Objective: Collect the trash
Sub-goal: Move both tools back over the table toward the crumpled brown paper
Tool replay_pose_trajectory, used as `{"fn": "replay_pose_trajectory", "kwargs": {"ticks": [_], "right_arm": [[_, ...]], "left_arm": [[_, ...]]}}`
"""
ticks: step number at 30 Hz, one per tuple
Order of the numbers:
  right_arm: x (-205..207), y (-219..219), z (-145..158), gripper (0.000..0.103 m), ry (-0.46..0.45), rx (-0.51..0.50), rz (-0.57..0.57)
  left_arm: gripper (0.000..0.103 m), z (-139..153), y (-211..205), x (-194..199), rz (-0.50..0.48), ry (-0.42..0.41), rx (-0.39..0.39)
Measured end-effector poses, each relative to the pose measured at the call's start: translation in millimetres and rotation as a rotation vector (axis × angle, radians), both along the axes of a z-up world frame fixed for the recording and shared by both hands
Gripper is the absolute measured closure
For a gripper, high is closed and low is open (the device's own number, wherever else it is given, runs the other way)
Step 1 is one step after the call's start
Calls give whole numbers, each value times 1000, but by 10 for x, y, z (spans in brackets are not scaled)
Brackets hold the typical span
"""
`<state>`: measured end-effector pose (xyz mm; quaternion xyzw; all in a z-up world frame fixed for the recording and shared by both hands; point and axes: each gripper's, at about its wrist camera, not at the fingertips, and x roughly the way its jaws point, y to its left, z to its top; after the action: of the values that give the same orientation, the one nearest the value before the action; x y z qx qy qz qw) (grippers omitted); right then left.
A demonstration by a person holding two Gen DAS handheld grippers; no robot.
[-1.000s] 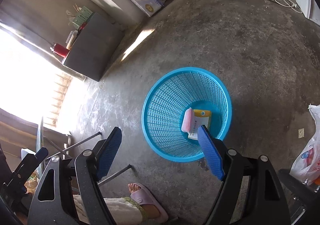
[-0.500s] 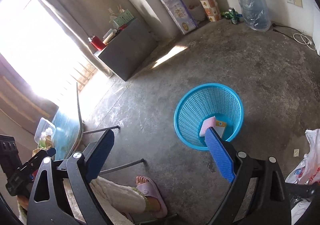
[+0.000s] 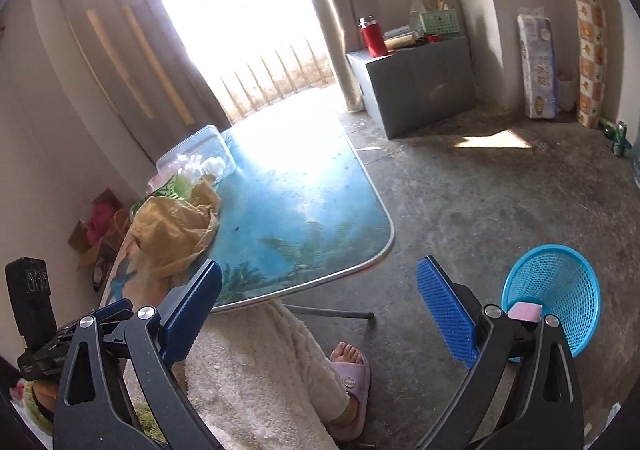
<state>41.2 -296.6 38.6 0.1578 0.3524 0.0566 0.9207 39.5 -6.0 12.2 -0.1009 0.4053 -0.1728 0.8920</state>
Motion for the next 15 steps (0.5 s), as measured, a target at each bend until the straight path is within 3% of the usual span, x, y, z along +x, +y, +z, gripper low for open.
{"fn": "replay_pose_trajectory", "kwargs": {"ticks": [9, 15], "right_arm": [[531, 1117, -103, 6, 98, -112, 197], [817, 1480, -98, 6, 121, -89, 307]], "left_arm": [[13, -223, 850, 250, 283, 39, 183], [13, -438, 1198, 432, 312, 108, 205]]}}
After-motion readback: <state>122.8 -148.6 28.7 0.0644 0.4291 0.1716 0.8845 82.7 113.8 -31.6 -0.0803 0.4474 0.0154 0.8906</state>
